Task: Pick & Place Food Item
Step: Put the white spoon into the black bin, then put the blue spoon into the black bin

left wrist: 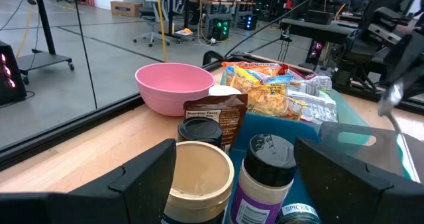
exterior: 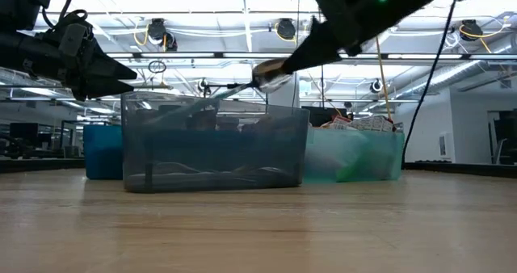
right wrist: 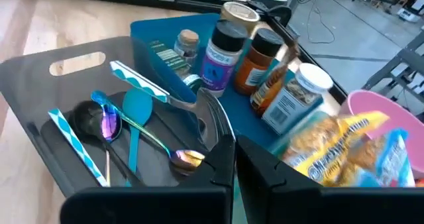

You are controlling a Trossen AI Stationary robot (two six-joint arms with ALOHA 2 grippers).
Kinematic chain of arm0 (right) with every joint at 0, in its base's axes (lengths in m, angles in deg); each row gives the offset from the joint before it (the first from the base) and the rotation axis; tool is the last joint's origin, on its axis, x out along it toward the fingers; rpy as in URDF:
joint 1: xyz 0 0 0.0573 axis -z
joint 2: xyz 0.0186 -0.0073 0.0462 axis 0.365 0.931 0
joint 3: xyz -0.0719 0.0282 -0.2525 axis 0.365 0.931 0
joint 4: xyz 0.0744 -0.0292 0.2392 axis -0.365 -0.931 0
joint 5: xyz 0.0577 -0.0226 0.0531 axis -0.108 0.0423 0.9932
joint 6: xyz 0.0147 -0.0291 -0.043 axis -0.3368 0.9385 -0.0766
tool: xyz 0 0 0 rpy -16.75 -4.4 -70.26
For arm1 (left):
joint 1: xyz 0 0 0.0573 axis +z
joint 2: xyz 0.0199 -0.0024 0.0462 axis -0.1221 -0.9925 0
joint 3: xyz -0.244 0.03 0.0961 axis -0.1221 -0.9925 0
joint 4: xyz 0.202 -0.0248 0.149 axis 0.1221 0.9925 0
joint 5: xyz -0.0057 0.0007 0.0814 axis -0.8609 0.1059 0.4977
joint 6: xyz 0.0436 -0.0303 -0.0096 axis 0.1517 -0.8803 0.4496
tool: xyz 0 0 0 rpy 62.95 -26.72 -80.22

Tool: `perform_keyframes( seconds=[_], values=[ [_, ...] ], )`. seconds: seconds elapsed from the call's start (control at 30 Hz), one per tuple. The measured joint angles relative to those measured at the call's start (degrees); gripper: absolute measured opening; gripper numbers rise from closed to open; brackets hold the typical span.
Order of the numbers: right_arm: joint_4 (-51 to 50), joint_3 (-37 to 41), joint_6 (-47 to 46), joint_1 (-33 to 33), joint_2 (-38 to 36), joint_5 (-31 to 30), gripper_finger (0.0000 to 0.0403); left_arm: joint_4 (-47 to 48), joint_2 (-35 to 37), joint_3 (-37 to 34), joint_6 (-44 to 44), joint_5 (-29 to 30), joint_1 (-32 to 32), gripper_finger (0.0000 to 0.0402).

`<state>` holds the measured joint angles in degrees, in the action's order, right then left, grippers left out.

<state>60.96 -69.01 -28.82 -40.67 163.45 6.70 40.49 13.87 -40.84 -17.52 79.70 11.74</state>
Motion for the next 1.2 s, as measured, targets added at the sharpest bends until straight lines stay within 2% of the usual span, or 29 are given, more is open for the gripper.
perform_keyframes(
  seconds=[0.17, 0.3, 0.47, 0.6, 0.8, 1.0, 1.1, 1.2],
  values=[
    [-1.7, -5.55, 3.41, 0.17, 5.56, 0.06, 0.0, 0.0, 0.0, 0.0, 0.01, 0.0, 0.02, 0.0308],
    [-1.61, -7.13, 5.36, 0.04, 7.43, 0.68, 0.0, 0.0, 0.02, 0.0, 0.01, -0.01, 0.01, 0.0308],
    [-1.98, -7.23, 6.24, 0.06, 7.63, 7.92, 0.0017, 0.0, 0.0, 0.0, 0.01, -0.02, 0.02, 0.0308],
    [-2.26, -7.23, 5.7, 0.06, 7.62, 13.52, 0.0053, 0.0, 0.0, 0.0, 0.01, 0.0, 0.02, 0.0308],
    [-4.02, -7.23, 4.09, 0.04, 7.51, 13.62, 0.014, 0.0, 0.0, 0.0, 0.01, -0.01, 0.02, 0.0308],
    [-13.93, -7.23, 0.89, -1.54, 0.39, 13.65, 0.0208, 0.0, 0.01, 0.0, 0.0, -0.01, 0.01, 0.0308],
    [-22.29, -7.23, -6.47, -3.32, -5.31, 14.35, 0.0225, 0.0, 0.0, 0.0, 0.01, 0.0, 0.01, 0.0308],
    [-32.93, -7.16, -17.73, -5.55, -11.01, 19.52, 0.0232, 0.0, 0.0, 0.0, 0.01, -0.02, 0.0, 0.0308]
  ],
)
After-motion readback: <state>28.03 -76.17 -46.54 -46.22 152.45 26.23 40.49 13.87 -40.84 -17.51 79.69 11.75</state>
